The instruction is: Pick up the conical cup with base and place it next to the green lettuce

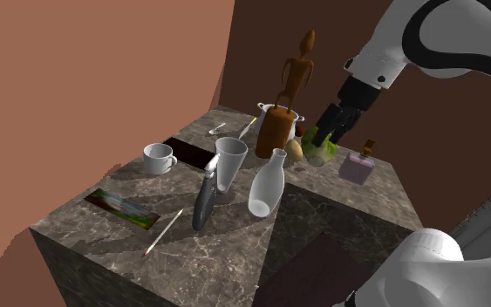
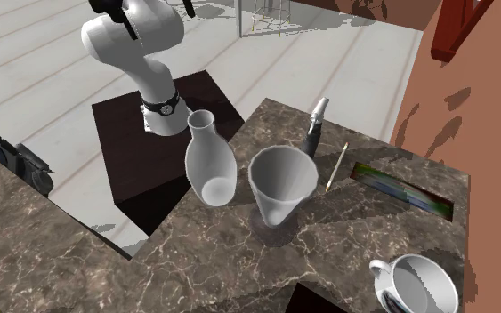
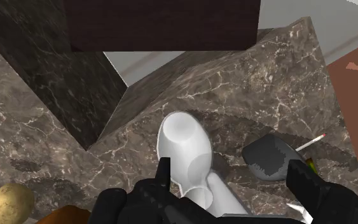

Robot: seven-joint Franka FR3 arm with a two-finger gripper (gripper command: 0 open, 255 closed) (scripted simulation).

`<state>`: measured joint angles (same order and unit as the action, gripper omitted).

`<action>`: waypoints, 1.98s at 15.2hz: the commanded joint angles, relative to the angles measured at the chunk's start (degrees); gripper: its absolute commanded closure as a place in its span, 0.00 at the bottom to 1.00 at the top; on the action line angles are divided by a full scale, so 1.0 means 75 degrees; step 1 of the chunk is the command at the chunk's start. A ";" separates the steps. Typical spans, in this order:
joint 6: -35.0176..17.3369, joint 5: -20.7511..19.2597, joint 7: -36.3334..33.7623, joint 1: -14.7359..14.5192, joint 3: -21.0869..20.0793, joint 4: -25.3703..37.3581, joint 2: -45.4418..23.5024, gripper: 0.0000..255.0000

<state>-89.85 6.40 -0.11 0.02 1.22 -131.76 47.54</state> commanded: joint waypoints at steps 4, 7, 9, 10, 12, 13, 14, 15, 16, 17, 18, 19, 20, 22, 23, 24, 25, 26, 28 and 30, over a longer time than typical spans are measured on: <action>-0.0649 0.0035 -0.0081 -0.0002 -0.0114 0.0084 -0.0726 0.00; -0.1248 0.0054 -0.0168 -0.0002 -0.0218 0.0263 -0.1499 0.00; -0.1615 0.0056 -0.0230 0.0000 -0.0282 0.0435 -0.2034 0.00; -0.1788 0.0054 -0.0263 0.0000 -0.0312 0.0536 -0.2306 0.00; -0.2111 0.0042 -0.0331 0.0005 -0.0370 0.0769 -0.2859 0.00; -0.2260 0.0033 -0.0366 0.0008 -0.0398 0.0901 -0.3139 0.00; -0.2401 0.0021 -0.0403 0.0011 -0.0424 0.1043 -0.3421 0.00; -0.2535 0.0006 -0.0442 0.0013 -0.0448 0.1194 -0.3704 0.00; -0.2659 -0.0012 -0.0481 0.0016 -0.0471 0.1356 -0.3989 0.00; -0.2775 -0.0032 -0.0521 0.0018 -0.0493 0.1528 -0.4276 0.00; -0.2882 -0.0055 -0.0563 0.0019 -0.0513 0.1710 -0.4564 0.00; -0.2980 -0.0079 -0.0606 0.0021 -0.0532 0.1902 -0.4854 0.00; -0.3069 -0.0107 -0.0650 0.0022 -0.0549 0.2104 -0.5144 0.00; -0.3164 -0.0143 -0.0704 0.0021 -0.0567 0.2364 -0.5500 0.00; -0.3264 -0.0141 -0.0703 0.0017 -0.0571 0.2291 -0.5525 0.00; -0.3363 -0.0139 -0.0702 0.0013 -0.0576 0.2219 -0.5552 0.00; -0.3463 -0.0136 -0.0701 0.0009 -0.0581 0.2148 -0.5581 0.00; -0.3562 -0.0134 -0.0700 0.0005 -0.0586 0.2079 -0.5611 0.00; -0.3760 -0.0129 -0.0699 -0.0002 -0.0595 0.1947 -0.5676 0.00; -0.3916 -0.0126 -0.0697 -0.0008 -0.0602 0.1846 -0.5730 0.00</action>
<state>-118.69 5.46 -5.24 0.03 -3.22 -117.60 4.72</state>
